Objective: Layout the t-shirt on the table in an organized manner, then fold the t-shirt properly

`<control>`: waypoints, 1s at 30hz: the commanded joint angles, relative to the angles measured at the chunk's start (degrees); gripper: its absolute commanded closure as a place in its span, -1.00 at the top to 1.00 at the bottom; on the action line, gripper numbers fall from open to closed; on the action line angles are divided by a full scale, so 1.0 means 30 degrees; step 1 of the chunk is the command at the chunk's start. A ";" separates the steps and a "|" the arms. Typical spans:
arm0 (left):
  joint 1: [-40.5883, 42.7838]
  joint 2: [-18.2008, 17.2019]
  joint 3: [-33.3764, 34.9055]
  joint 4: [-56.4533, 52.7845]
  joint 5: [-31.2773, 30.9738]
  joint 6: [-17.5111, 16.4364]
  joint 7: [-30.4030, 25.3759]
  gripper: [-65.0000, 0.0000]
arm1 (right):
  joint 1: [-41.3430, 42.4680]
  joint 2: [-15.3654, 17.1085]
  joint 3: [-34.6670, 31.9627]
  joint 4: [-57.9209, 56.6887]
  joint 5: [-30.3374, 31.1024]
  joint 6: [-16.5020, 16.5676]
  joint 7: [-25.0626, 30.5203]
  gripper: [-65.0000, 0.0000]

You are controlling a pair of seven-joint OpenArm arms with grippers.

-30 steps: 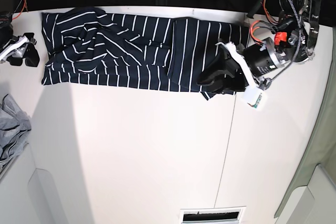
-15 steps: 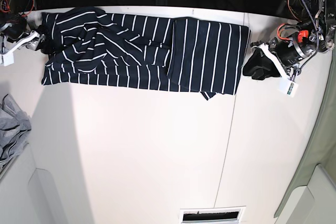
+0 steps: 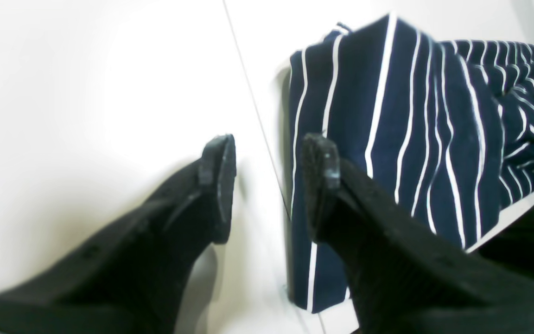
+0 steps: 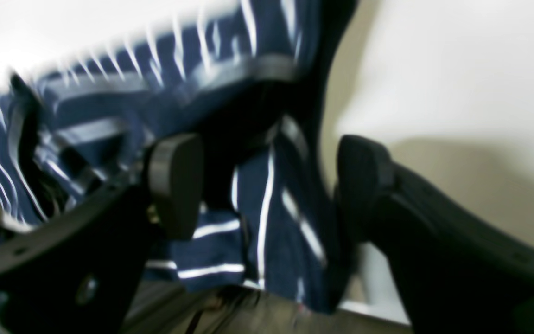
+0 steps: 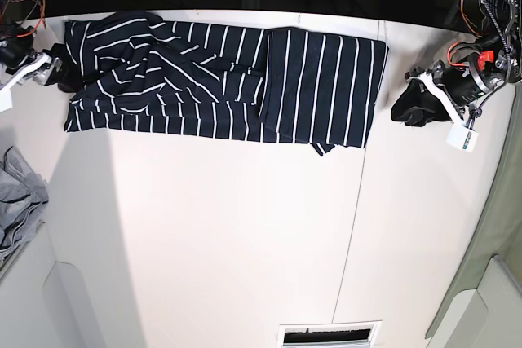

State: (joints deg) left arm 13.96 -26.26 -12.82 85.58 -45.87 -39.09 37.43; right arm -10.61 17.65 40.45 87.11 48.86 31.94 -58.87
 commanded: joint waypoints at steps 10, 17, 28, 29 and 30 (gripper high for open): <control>-0.0153 -0.0299 -0.0109 0.0452 -0.0430 -0.0303 -0.0248 -0.19 | 0.1486 -0.0466 -0.0262 0.2266 0.2215 0.0306 0.0423 -1.00; -0.0160 -0.0299 -0.0109 0.0452 -0.0430 -0.0303 -0.0240 -0.19 | 0.2084 -0.1603 -0.4488 0.1341 -0.3439 0.0357 0.1880 -1.00; -0.0160 -0.0299 -0.0109 0.0452 -0.0430 -0.0303 -0.0277 -0.19 | 0.2055 -0.0714 -0.5727 -0.5778 -0.5697 0.0291 0.6339 -1.00; -0.0160 -0.0299 -0.0109 0.0452 -0.0430 -0.0303 -0.0401 -0.19 | 0.2055 -0.0714 -0.5727 -0.6069 -0.5450 0.0291 0.6462 -1.00; -0.0160 -0.0299 -0.0109 0.0452 -0.0430 -0.0303 -0.0510 -0.19 | 0.2055 -0.0714 -0.5727 -0.6156 -0.5020 0.0291 0.6470 -1.00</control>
State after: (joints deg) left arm 13.93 -26.20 -12.82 85.93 -46.11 -39.09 37.17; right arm -4.43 14.79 23.18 68.69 35.99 33.93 -37.85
